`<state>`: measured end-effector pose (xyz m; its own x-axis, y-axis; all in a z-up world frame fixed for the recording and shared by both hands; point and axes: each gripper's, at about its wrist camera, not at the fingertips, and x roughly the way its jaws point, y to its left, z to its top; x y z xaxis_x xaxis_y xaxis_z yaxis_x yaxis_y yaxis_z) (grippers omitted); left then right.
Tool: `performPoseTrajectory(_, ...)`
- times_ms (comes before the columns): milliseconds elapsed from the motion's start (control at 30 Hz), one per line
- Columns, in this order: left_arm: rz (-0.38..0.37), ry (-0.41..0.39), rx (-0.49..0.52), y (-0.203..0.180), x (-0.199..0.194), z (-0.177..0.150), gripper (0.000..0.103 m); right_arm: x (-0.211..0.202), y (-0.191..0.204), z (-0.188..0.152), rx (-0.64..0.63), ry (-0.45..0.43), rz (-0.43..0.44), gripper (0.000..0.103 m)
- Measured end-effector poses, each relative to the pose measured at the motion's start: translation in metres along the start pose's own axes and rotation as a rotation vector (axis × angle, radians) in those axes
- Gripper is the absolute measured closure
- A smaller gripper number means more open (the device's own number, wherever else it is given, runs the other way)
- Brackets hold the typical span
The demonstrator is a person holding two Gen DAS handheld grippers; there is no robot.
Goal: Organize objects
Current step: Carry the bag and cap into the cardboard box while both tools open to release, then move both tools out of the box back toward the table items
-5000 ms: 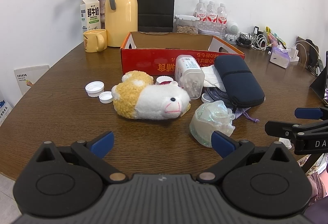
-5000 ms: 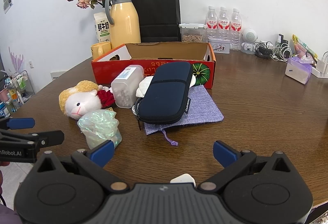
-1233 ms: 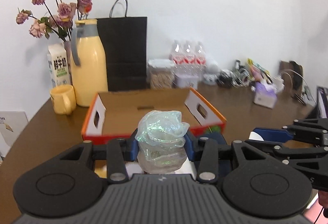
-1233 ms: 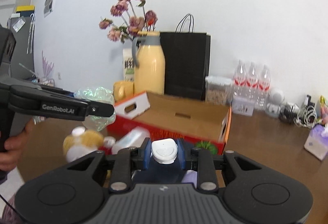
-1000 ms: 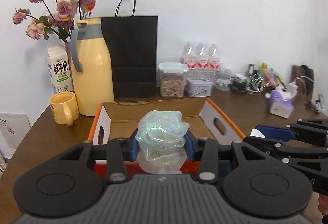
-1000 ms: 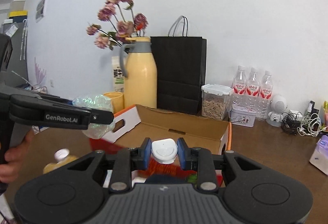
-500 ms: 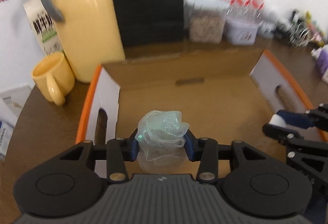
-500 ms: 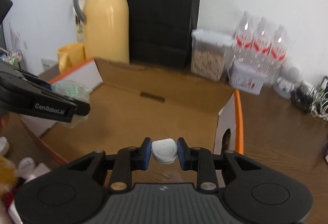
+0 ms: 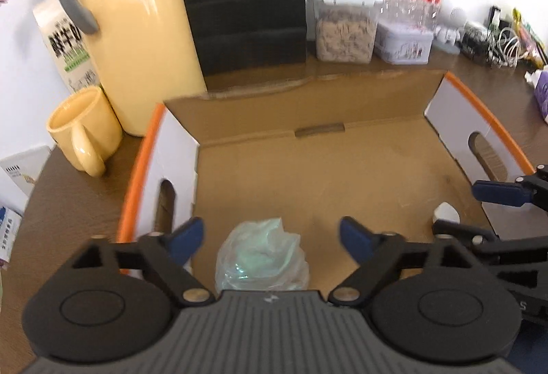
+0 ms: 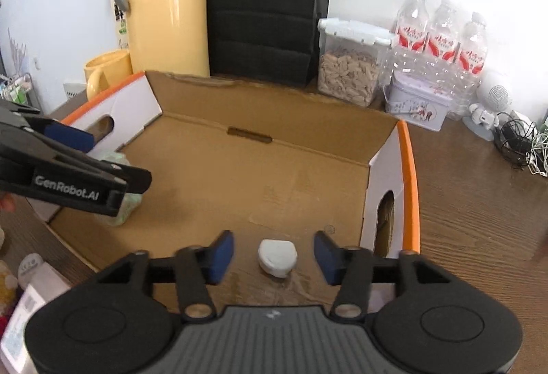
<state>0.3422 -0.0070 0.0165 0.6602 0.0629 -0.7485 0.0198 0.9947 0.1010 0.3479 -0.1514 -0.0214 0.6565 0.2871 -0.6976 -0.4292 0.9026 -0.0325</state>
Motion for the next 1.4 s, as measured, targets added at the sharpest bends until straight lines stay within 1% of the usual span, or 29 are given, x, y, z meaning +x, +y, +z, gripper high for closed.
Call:
performPoseTrajectory(33, -0.001, -0.019, -0.001, 0.0, -0.005, 0.0, 0.001, -0.003, 0.0, 0.002, 0.002, -0.008, -0.005, 0.031)
performPoseTrajectory(67, -0.002, -0.035, -0.005, 0.001, -0.01, 0.0, 0.0, -0.007, 0.001, 0.002, -0.001, -0.02, -0.014, 0.021)
performPoseTrajectory(200, 0.005, -0.081, -0.024, 0.006, -0.029, -0.003, 0.0, -0.027, 0.007, 0.004, -0.003, -0.069, -0.025, 0.011)
performPoseTrajectory(233, 0.009, -0.095, -0.031, 0.007, -0.035, -0.004, 0.0, -0.034, 0.008, 0.005, -0.003, -0.08, -0.03, 0.005)
performPoseTrajectory(367, 0.009, -0.169, -0.066, 0.016, -0.062, -0.013, 0.0, -0.064, 0.015, 0.003, -0.009, -0.141, -0.045, 0.001)
performPoseTrajectory(500, -0.014, -0.254, -0.103, 0.027, -0.094, -0.03, 0.0, -0.097, 0.026, -0.005, -0.021, -0.203, -0.052, 0.0)
performPoseTrajectory(633, -0.019, -0.327, -0.114, 0.035, -0.126, -0.05, 0.0, -0.131, 0.041, -0.023, -0.026, -0.261, -0.051, 0.0)
performPoseTrajectory(833, -0.038, -0.398, -0.111, 0.04, -0.163, -0.089, 0.0, -0.173, 0.059, -0.057, -0.03, -0.322, -0.057, 0.0)
performPoseTrajectory(1000, -0.047, -0.437, -0.108, 0.042, -0.18, -0.126, 0.0, -0.193, 0.069, -0.092, -0.021, -0.324, -0.063, 0.0)
performPoseTrajectory(1133, -0.07, -0.43, -0.132, 0.046, -0.187, -0.154, 0.0, -0.2, 0.074, -0.12, 0.001, -0.302, -0.074, 0.0)
performPoseTrajectory(1233, -0.072, -0.435, -0.161, 0.05, -0.191, -0.176, 0.0, -0.2, 0.078, -0.138, 0.022, -0.286, -0.08, 0.0)
performPoseTrajectory(1400, -0.033, -0.434, -0.187, 0.053, -0.192, -0.206, 0.0, -0.194, 0.082, -0.162, 0.06, -0.251, -0.076, 0.0)
